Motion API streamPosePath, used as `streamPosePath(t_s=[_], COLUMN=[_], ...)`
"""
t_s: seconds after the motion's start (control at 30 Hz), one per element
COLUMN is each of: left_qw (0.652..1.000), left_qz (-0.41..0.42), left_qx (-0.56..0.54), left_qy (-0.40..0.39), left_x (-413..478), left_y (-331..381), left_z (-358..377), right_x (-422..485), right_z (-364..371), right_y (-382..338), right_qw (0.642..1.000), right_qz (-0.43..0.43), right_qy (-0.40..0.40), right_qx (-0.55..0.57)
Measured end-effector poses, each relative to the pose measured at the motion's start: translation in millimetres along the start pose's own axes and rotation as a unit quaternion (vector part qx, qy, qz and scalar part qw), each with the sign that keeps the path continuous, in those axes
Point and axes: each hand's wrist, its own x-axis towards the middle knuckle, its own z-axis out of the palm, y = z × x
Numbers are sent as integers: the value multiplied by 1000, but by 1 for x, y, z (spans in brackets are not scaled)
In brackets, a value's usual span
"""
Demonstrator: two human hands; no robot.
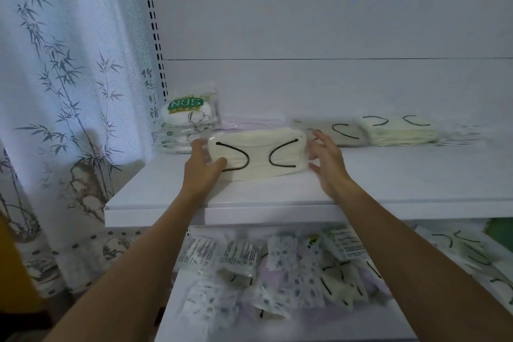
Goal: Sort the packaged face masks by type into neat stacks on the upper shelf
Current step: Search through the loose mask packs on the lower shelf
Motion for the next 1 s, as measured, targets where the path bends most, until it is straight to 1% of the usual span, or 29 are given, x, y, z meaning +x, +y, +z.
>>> streamPosePath(t_s=[0.03,0.1,0.23,0.3,0.37,0.43,0.53,0.63,0.73,0.83,0.9,1.0], left_qw=[1000,999,998,998,998,996,994,993,987,983,983,981], left_qz=[10,26,29,8,-20,-25,-20,2,68,124,148,179], left_qx=[7,27,56,57,63,86,108,121,142,134,105,46], left_qy=[-13,-26,-11,-1,13,11,-14,-16,21,32,16,-54], left_x=[0,-1,-1,1,3,4,3,1,0,-3,-9,-31], left_y=[0,0,-4,-5,-5,-7,-6,-3,0,18,37,70], left_z=[1,2,0,1,2,3,4,4,11,35,63,119], right_x=[1,4,8,9,7,7,1,-6,-16,-34,-48,-82], right_z=[1,2,2,3,3,3,7,8,3,-21,-53,-119], right_y=[1,4,9,11,10,11,7,3,-2,-13,-26,-48], right_qw=[1000,998,996,993,988,987,989,984,973,959,939,905], right_qz=[2,9,16,22,2,-20,-22,-39,-95,-129,-153,-164], right_qy=[-27,-51,-32,-49,-46,-40,-41,11,62,123,165,264], right_qx=[-12,-21,-80,-109,-150,-152,-139,-173,-201,-221,-261,-290])
